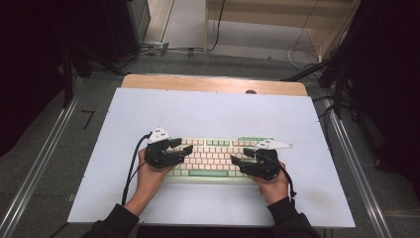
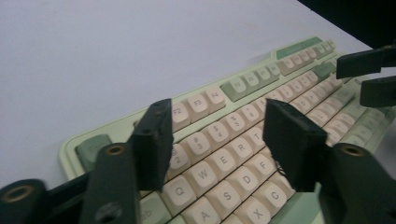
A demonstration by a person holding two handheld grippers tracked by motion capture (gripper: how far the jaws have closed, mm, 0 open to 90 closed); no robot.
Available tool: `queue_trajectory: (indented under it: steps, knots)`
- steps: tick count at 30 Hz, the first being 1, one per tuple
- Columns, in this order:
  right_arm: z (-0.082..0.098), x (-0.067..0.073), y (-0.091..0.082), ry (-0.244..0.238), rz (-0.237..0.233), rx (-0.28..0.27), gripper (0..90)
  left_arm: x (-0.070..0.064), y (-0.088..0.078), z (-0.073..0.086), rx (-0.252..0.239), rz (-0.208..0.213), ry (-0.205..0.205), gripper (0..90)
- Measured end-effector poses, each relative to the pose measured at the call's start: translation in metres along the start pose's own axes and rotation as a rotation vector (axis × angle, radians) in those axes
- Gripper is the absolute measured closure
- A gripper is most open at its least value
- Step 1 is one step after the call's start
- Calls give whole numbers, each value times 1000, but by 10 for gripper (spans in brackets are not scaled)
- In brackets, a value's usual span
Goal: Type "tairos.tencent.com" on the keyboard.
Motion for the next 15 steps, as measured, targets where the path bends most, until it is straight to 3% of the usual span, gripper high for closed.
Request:
queue_trajectory:
  steps: [4,8,15]
  knots:
    - [0,1,0,-1,-2,0,361,9,-3,5,1,-23,-12,352]
    - [-1,1,0,-5,-3,-2,361,10,-11,2,-38,-14,-22,351]
    - [-2,3,0,-4,-6,-6,373,8,-12,4,-42,-9,-17,358]
Point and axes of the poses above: each handheld gripper's, and its own axes: y roughly forward along the jaws, z roughly out of its underside, x roughly to its left, the point moved 10 cm from there along y, roughly forward along the jaws, and after that the axes turned 7 degrees about -y, right-handed, at the moved point
